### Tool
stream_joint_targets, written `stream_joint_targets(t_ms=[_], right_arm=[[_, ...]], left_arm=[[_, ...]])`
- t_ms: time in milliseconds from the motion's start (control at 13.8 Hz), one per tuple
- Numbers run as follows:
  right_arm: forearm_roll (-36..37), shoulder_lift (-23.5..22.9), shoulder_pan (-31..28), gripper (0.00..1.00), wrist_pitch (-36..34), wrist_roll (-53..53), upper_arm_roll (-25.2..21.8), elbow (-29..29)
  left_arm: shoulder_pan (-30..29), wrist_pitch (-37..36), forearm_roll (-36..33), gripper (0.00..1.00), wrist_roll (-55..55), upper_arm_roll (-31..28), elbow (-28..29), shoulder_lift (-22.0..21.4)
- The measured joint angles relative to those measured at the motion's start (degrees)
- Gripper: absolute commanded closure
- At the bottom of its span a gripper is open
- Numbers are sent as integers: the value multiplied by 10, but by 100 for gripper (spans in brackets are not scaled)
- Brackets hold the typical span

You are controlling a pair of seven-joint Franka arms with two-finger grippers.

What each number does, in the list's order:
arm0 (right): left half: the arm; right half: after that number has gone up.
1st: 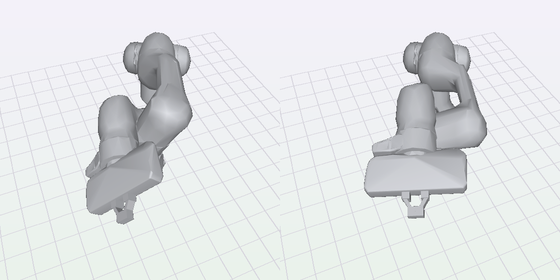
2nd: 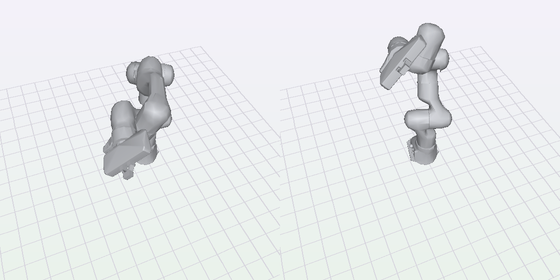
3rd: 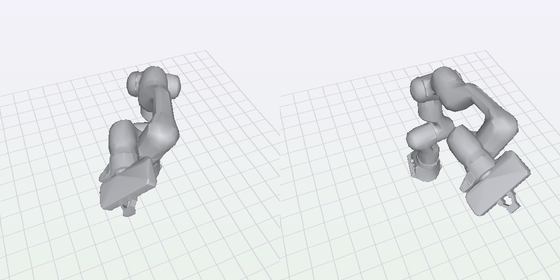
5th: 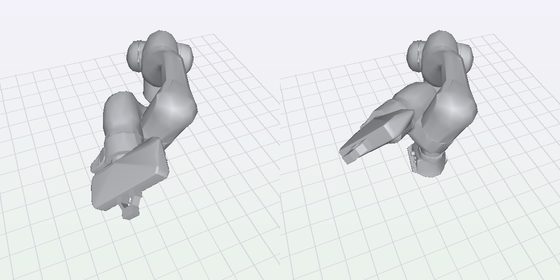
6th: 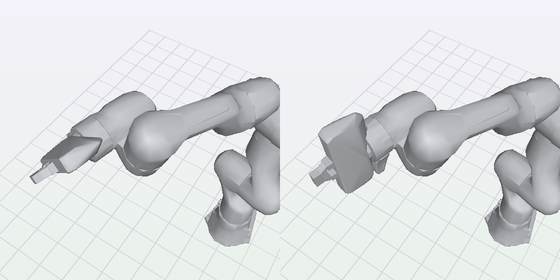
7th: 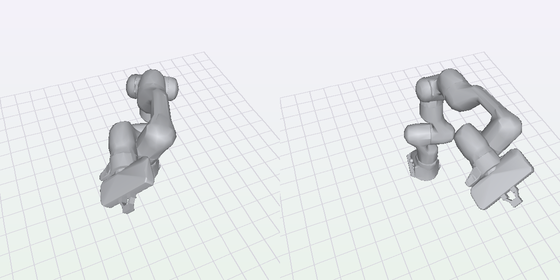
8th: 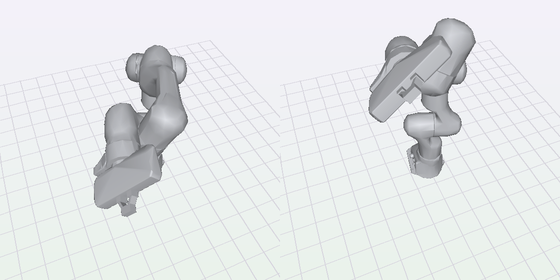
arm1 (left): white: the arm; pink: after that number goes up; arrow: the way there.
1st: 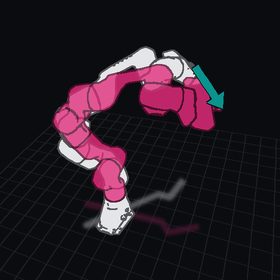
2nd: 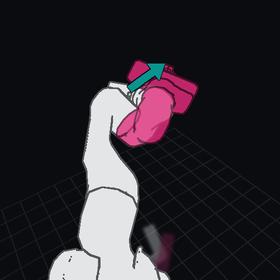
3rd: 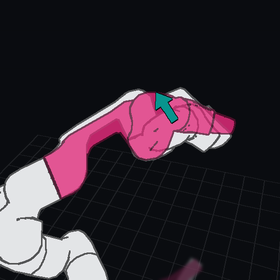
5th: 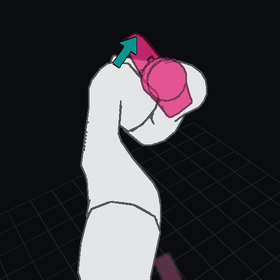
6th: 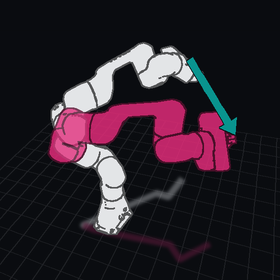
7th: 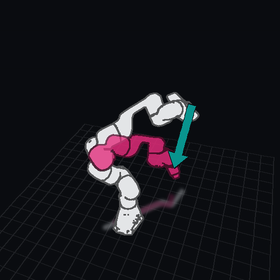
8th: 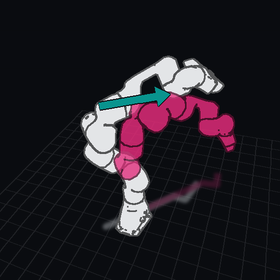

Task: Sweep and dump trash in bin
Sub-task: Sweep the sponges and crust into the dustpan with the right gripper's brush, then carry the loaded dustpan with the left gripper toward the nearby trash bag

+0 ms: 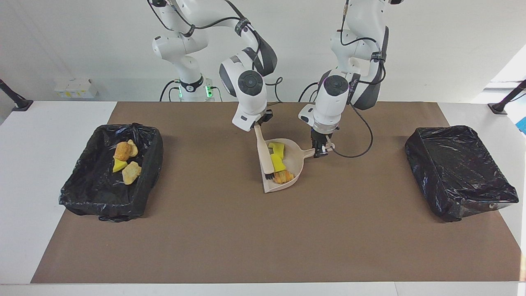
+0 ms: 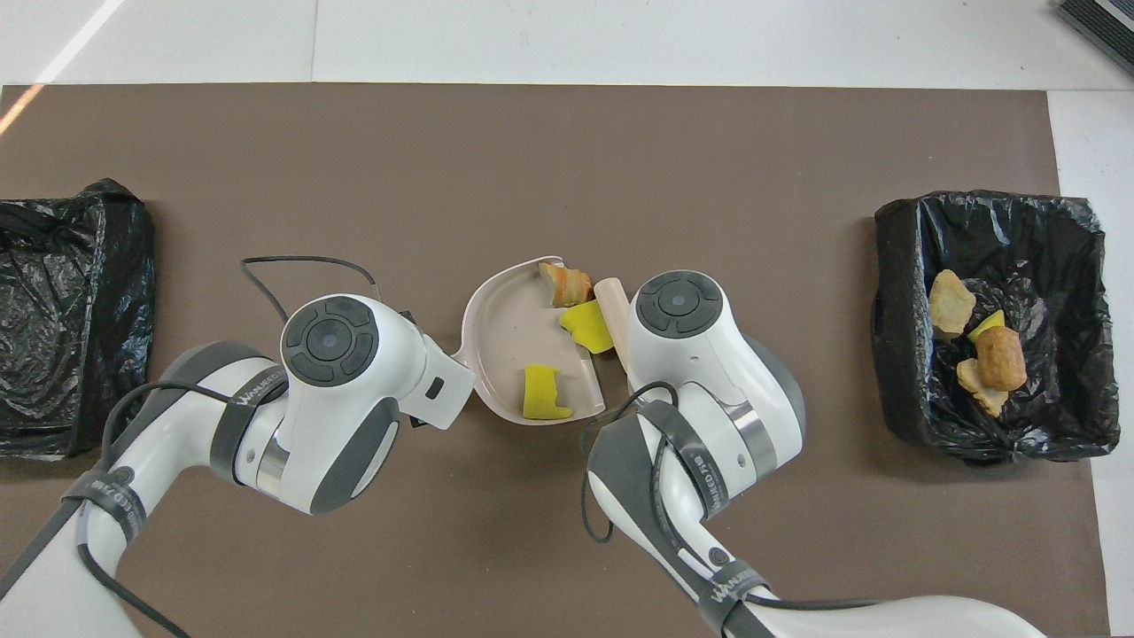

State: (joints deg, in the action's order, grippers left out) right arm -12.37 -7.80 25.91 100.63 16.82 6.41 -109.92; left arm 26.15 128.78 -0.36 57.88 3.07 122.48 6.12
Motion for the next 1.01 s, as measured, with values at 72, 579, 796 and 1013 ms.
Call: stream_joint_targets(t_ms=[72, 579, 796, 1013], right_arm=[[0, 18, -7, 100, -23, 4, -3, 1], [8, 137, -50, 100, -195, 55, -2, -16], [-2, 188, -27, 100, -133, 76, 2, -115], [-31, 196, 23, 100, -22, 118, 6, -176]], left_arm=[[-3, 0, 9, 100, 11, -1, 0, 0], [-51, -5, 65, 100, 109, -7, -5, -3], [-91, -54, 101, 100, 165, -9, -26, -22], [-124, -117, 108, 100, 201, -11, -63, -39]])
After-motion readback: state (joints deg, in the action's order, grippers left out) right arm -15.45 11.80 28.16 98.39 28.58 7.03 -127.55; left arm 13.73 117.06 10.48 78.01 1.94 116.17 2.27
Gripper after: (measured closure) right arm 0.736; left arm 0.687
